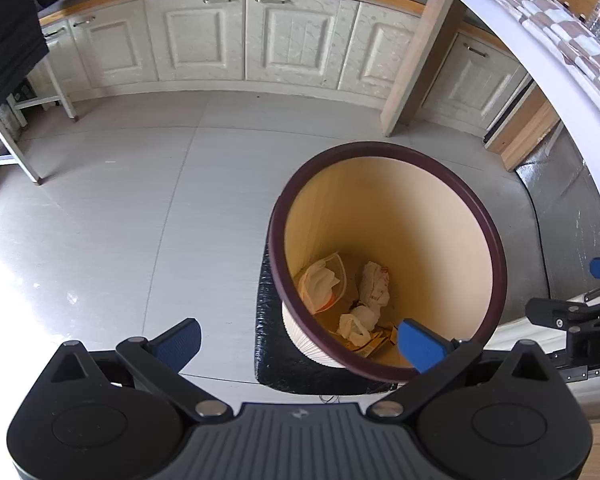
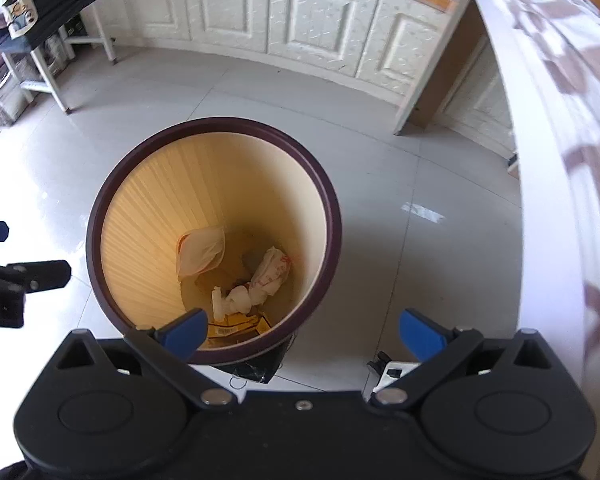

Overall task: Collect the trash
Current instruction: 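Move both open tools back toward the trash on the table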

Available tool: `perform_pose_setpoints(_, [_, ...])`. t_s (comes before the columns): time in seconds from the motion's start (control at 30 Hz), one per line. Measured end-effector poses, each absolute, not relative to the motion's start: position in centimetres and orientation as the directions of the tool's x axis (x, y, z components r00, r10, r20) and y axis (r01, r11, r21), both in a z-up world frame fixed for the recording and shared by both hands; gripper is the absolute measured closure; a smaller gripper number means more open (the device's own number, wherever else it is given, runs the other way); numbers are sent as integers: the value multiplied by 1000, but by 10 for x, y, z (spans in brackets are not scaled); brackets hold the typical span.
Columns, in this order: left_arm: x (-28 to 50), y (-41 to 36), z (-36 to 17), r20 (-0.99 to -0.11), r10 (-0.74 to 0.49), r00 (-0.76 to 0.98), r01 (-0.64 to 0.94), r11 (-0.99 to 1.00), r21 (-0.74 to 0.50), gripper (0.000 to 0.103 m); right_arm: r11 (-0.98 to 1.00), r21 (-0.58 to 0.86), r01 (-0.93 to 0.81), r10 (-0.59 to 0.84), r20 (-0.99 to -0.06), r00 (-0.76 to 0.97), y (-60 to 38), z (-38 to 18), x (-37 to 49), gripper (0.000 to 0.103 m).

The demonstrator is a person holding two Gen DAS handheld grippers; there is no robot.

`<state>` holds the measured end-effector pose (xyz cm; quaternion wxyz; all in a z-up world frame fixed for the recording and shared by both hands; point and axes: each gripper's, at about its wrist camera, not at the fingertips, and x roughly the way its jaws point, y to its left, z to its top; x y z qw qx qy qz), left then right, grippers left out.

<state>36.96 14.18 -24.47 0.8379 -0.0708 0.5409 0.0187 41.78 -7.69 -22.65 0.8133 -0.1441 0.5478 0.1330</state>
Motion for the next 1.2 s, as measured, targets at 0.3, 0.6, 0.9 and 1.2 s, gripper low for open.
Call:
perform_pose_setpoints(0.3, [332, 144, -222, -881, -50, 470, -106, 988, -113, 0, 941, -51, -335, 100, -902, 420, -79, -201, 385, 0])
perform_pose_setpoints(0.6, [281, 160, -185, -826, -48, 562, -129, 981, -145, 0, 932, -47, -360, 169, -822, 543, -72, -153, 335, 0])
perform_pose_setpoints(0.9, [232, 157, -140, -744, -41, 667, -106, 983, -149, 0, 941, -33, -337, 214, -715, 665, -90, -106, 286, 0])
perform_pose_setpoints(1.2, [194, 131, -84, -616, -60, 785, -40, 988, -147, 0, 951, 7, -308, 253, -587, 769, -128, -60, 238, 0])
